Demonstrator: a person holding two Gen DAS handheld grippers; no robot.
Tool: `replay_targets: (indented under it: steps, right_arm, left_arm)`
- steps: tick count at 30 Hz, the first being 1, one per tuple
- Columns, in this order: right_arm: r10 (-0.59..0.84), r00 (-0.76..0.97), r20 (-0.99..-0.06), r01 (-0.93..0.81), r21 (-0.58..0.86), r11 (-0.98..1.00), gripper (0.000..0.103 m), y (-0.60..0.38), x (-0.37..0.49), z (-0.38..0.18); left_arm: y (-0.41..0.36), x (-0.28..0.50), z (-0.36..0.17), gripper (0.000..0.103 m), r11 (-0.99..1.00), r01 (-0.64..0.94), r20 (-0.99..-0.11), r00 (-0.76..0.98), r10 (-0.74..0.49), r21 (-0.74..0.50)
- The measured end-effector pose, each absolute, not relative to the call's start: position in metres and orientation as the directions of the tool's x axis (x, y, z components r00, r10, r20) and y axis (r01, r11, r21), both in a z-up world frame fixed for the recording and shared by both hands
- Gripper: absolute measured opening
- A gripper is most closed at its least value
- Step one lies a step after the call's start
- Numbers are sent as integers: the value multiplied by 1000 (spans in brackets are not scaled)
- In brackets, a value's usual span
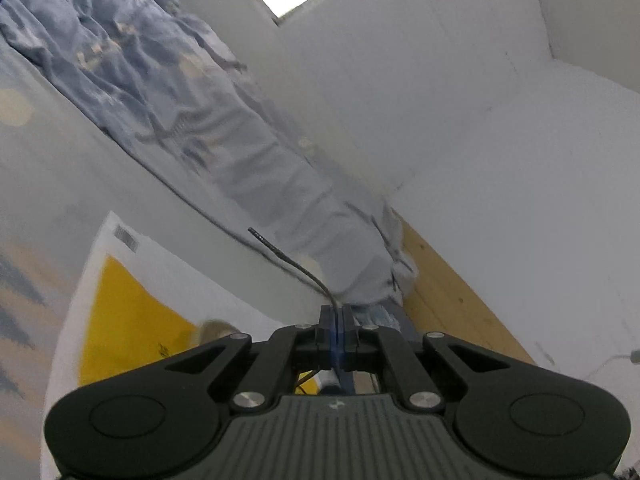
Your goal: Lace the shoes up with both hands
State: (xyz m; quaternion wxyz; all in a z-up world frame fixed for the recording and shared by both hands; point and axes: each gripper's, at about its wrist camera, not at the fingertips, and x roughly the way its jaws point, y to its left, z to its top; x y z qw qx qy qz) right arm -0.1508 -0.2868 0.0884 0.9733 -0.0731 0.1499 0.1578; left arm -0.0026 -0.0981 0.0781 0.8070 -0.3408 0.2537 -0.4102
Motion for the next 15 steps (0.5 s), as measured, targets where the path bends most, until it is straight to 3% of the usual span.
replay_targets:
  steps: [3,10,15]
  right_arm:
    - [262,915,-306,-304,-98,948,31,-289,-151,91]
    - [231,930,-286,-270,-105,957,31,-290,-150,92]
    - [210,938,-277,-252,-126,959,13,-289,-149,93]
  left_arm:
    - [-102,-8,75,0,413,500,-129,507,-852,-761]
    - [-104,-5,71,0,404,495,-130,498,-857,-769]
    - [-104,-4,70,0,396,486,-131,491,-861,-779]
